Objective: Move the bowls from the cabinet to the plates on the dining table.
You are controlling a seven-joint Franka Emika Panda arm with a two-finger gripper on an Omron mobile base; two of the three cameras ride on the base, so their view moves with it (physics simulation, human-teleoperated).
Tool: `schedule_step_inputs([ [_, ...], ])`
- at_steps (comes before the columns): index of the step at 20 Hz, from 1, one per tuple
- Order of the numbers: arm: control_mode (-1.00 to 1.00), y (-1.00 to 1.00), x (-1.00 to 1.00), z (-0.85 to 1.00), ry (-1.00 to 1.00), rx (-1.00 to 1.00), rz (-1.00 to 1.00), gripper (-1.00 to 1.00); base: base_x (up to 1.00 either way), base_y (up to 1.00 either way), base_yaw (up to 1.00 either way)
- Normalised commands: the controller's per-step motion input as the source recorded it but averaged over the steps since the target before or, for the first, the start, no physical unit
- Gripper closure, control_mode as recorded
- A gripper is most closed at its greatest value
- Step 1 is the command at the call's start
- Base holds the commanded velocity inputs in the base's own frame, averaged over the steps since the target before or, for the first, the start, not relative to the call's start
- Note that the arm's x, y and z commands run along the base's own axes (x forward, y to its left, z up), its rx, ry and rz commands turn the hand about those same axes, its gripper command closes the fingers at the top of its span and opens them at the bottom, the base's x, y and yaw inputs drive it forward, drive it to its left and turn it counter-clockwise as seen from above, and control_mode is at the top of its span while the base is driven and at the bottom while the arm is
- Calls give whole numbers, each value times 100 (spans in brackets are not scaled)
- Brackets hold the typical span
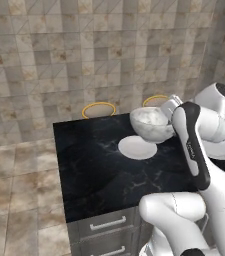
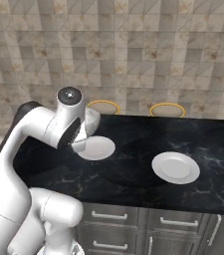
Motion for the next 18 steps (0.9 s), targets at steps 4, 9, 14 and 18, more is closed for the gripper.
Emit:
schedule_step_inputs([
  [4, -100, -5, 47, -36, 6, 1, -8, 100, 0, 0, 0],
  [9, -100, -7, 53, -39, 4, 0, -8, 100, 0, 0, 0],
  [14, -100, -3, 54, -28, 0, 0, -7, 100, 0, 0, 0],
  [18, -100, 0, 37, -26, 0, 0, -3, 100, 0, 0, 0],
])
